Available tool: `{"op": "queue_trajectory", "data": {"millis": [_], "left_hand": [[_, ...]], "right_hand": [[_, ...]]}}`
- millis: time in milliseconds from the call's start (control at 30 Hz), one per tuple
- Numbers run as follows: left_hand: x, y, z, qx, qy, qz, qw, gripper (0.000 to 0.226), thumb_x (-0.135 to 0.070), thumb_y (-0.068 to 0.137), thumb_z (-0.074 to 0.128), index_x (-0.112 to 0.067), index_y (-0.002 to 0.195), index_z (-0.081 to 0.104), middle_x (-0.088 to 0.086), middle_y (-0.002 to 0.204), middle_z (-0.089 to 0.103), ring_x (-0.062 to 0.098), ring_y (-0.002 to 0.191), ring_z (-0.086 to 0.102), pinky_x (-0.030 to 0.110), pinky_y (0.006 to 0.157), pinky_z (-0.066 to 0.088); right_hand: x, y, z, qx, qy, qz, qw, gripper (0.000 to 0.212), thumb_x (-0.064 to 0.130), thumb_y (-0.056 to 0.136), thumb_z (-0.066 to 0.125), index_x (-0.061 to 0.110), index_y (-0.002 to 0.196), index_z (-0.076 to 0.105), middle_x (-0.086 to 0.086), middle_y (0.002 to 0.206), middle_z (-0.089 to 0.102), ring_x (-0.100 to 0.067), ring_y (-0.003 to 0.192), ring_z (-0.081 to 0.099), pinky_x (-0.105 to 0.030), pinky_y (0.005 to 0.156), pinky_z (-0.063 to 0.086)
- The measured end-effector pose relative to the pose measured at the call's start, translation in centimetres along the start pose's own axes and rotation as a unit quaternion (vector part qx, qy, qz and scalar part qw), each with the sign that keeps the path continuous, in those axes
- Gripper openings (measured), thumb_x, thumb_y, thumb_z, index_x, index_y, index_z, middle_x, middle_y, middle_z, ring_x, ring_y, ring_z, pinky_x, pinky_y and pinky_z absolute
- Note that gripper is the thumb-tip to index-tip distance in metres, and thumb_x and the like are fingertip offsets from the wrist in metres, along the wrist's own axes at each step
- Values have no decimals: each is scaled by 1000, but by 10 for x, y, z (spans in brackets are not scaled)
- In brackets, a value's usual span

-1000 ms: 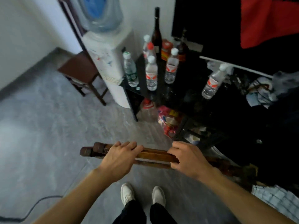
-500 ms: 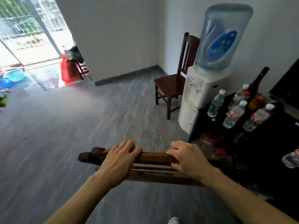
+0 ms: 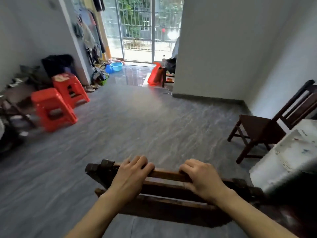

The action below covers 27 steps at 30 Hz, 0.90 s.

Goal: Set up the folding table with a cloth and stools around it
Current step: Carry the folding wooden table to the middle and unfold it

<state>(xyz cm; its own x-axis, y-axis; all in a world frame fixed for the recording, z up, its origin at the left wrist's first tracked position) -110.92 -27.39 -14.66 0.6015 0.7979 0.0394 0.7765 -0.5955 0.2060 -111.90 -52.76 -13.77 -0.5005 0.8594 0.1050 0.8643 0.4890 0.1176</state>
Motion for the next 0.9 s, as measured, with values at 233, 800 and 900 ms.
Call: {"op": "queue_trajectory", "data": {"millis": [233,800,900], "left_hand": [[90,-78,0,15,12,-137,990,48,-16,64,79,-27,104,55,-1,97,54,21,83,55,35,58,45],[228,-129,8,87,6,-513,854,50,-13,63,76,-31,102,51,-6,93,48,19,82,51,31,58,35],[245,-139,11,80,4,-563,823,49,-13,65,72,-32,104,49,-7,95,48,18,83,51,31,60,37]], "right_hand": [[80,110,30,33,35,-114,992,33,34,61,72,33,86,50,14,78,55,-9,69,57,-17,54,30],[183,386,105,142,148,-411,888,29,29,72,64,28,101,65,9,92,57,-16,88,57,-26,63,37],[209,422,112,162,142,-446,869,28,30,74,64,30,102,63,11,94,57,-14,89,56,-25,63,38]]}}
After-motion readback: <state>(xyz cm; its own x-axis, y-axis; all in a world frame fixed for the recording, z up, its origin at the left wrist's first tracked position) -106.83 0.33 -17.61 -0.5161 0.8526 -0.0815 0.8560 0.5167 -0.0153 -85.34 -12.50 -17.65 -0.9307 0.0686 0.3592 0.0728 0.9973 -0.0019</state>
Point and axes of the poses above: each hand's wrist, its own y-axis towards the middle knuckle, its own z-axis out of the palm, x = y × z, the point moved 1 cm from there along y, towards the middle knuckle
